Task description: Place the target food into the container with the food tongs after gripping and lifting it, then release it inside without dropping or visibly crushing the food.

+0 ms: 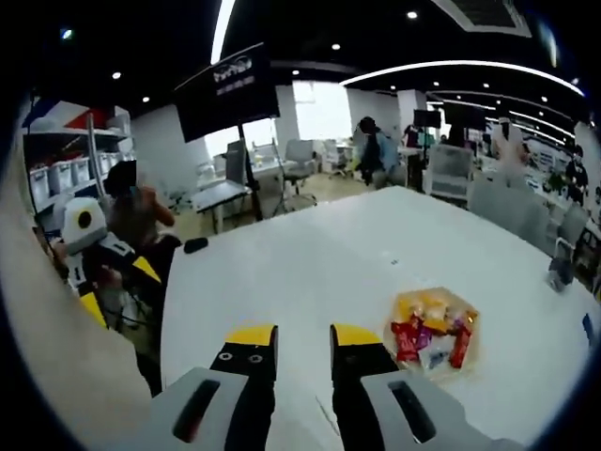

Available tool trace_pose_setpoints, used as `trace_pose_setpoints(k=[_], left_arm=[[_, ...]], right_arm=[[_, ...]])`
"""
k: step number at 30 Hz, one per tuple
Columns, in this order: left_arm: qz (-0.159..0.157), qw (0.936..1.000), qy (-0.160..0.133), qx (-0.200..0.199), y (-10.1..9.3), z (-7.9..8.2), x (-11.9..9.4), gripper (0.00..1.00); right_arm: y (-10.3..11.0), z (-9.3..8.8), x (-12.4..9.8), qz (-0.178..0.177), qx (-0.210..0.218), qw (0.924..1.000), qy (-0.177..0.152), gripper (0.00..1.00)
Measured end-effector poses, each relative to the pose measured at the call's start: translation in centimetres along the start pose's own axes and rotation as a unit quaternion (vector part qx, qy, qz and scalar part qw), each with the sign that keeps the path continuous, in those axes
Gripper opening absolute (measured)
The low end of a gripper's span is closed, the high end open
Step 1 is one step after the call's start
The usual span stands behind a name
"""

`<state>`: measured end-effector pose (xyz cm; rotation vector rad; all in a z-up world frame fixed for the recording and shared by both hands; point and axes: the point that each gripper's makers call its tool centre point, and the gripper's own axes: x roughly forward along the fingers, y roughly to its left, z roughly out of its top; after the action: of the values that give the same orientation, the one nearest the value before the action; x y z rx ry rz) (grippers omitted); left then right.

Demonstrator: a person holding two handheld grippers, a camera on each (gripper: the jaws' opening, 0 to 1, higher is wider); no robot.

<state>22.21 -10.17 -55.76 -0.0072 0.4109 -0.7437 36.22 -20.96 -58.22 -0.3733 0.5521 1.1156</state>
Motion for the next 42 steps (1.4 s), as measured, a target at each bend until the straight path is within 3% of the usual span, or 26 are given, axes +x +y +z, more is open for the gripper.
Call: trace_pose_setpoints(k=[4,8,12,17,28,42], left_arm=[[-0.005,0.9999,0.013,-0.004,-0.5,-0.6,-0.2,0.55],[0.005,0.9993,0.033,-0.014,-0.9,-1.9,-0.7,0.55],[0.027,0.9982,0.045,-0.030,-1.1,-2.7,-1.1,0.55],[0.044,0.9968,0.050,-0.044,-1.2,-3.0,-1.0,0.55],[0.061,0.9946,0.058,-0.062,-1.1,-3.2,0.4,0.55],[0.062,0.9940,0.065,-0.064,-1.1,-3.2,0.8,0.55]], right_arm=[[-0.4,-7.0,1.3,0.015,-0.033,0.9952,0.091,0.27],[-0.1,-10.5,2.0,0.036,-0.046,0.9898,0.130,0.29],[-0.1,-12.9,3.2,0.057,-0.054,0.9854,0.151,0.30],[0.0,-14.6,4.2,0.079,-0.067,0.9801,0.169,0.32],[-0.8,-16.5,5.0,0.099,-0.089,0.9735,0.186,0.32],[-0.1,-17.7,5.4,0.104,-0.092,0.9709,0.195,0.30]])
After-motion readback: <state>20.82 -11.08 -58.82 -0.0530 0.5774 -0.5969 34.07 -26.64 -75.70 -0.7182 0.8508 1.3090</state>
